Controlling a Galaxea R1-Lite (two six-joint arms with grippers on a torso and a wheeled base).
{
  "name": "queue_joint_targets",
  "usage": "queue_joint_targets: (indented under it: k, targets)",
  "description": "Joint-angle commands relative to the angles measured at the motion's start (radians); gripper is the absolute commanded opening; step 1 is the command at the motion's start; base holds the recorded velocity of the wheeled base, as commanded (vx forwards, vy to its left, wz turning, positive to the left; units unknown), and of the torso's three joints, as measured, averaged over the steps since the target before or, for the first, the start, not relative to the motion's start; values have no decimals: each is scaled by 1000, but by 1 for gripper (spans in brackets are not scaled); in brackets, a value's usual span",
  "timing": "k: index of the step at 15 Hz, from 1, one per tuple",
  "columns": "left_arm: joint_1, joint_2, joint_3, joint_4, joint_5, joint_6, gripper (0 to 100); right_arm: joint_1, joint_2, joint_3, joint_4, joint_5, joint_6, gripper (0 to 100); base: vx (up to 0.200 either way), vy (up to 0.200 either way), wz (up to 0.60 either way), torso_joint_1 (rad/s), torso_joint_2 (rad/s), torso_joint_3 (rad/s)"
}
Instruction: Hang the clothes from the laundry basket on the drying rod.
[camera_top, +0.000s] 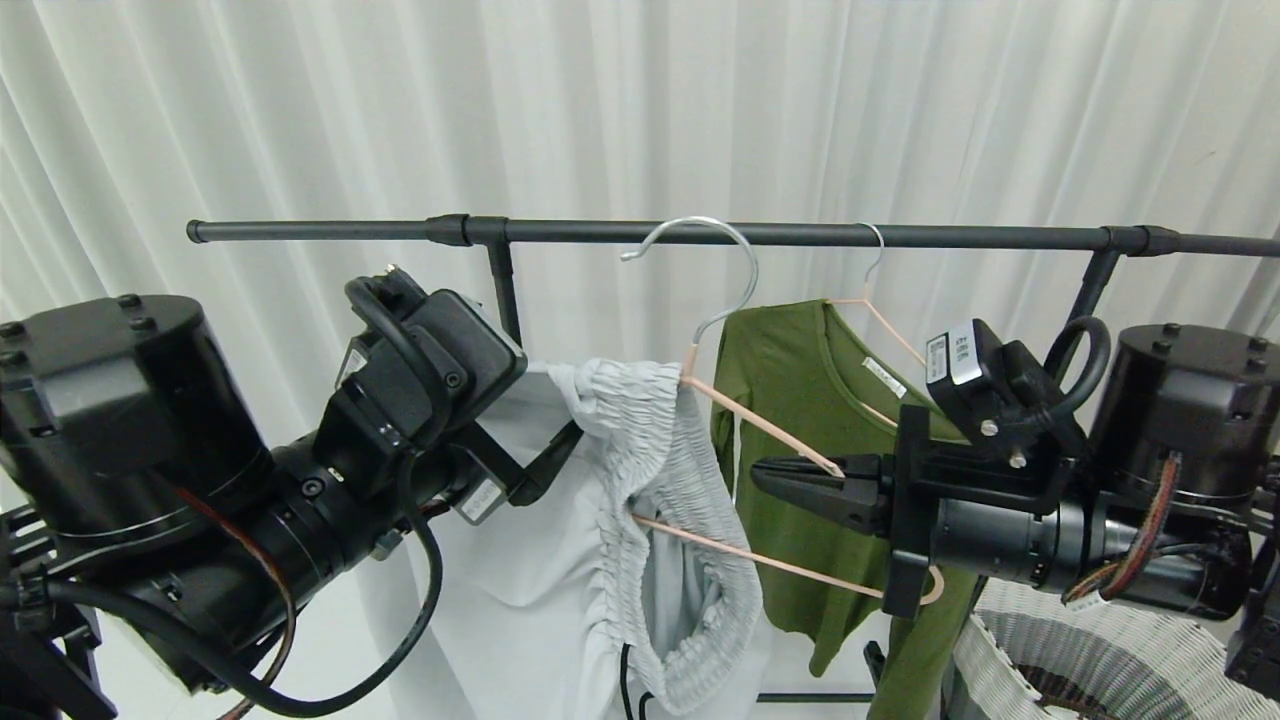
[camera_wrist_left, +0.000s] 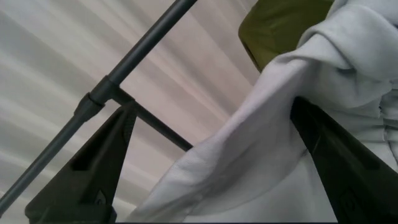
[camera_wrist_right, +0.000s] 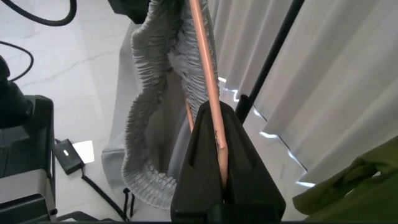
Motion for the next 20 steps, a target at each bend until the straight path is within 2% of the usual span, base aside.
queue_joint_targets:
  k: [1,2,12,13,15,16,20]
  targets:
    - [0,3,3,0,1,0,100,3,1,1,-1,1,0,0,0,0,0,0,0,0]
    - [2,5,3,0,-1,0,0,3,1,4,-1,1,0,0,0,0,0,0,0,0]
    - [3,40,6,-2,4,-3,0,-9,-12,26,-1,-2,3,0,0,0,0,0,0,0]
    - [5,39,11,-2,5,-3,0,-9,-13,33,-1,-6,3,100,0,0,0,0,0,0]
    - [9,34,21,-3,10,-3,0,-26,-12,38,-1,-15,3,100,0,0,0,0,0,0]
    - [25,31,24,-3,17,-1,0,-62,-12,35,-2,-15,4,100,0,0,0,0,0,0]
    - [78,39,11,-3,218,-23,0,-167,-19,33,-4,-18,6,100,0,0,0,0,0,0]
